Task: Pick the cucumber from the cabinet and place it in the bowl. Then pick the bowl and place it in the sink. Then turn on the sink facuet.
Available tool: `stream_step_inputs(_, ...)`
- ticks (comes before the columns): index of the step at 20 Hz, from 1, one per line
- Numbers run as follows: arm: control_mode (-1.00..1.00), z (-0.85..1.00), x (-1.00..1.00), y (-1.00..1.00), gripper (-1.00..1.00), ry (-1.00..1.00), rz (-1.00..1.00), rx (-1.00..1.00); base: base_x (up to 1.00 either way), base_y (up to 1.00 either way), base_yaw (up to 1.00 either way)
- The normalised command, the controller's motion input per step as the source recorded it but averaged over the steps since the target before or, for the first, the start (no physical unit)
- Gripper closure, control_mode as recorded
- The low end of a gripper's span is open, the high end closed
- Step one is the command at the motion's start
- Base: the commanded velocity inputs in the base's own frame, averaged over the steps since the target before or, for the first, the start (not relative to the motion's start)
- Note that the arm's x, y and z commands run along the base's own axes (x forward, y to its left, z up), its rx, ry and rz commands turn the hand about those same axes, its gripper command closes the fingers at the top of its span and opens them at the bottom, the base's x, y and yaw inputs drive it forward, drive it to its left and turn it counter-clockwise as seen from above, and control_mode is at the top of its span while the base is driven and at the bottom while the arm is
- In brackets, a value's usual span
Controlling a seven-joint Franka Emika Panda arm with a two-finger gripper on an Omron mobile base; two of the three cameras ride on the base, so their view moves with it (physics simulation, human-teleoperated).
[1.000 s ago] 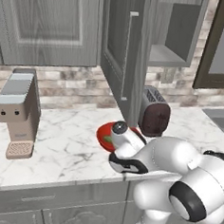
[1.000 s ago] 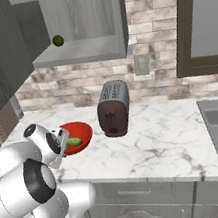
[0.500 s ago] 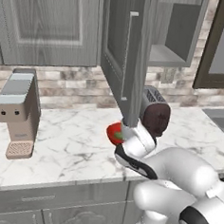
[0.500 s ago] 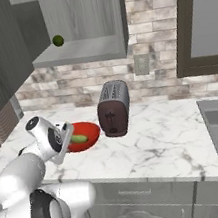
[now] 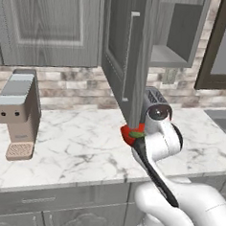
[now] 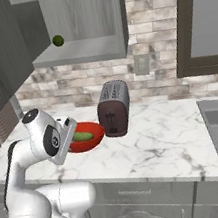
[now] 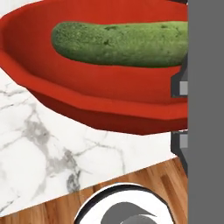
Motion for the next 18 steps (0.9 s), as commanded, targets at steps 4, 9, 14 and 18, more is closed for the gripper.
stream_step_inputs(4,-1.0,0.5,-0.91,-0.24,1.0,-0.15,0.05,0.0,0.0,0.0,0.0)
stream_step_inputs(9,-1.0,0.67,-0.79,-0.22,1.0,-0.24,0.07,0.0,0.0,0.0,0.0)
stream_step_inputs(14,-1.0,0.87,-0.53,-0.15,1.0,-0.15,0.06,0.0,0.0,0.0,0.0)
stream_step_inputs(18,-1.0,0.27,-0.43,-0.1,1.0,-0.14,0.09,0.0,0.0,0.0,0.0)
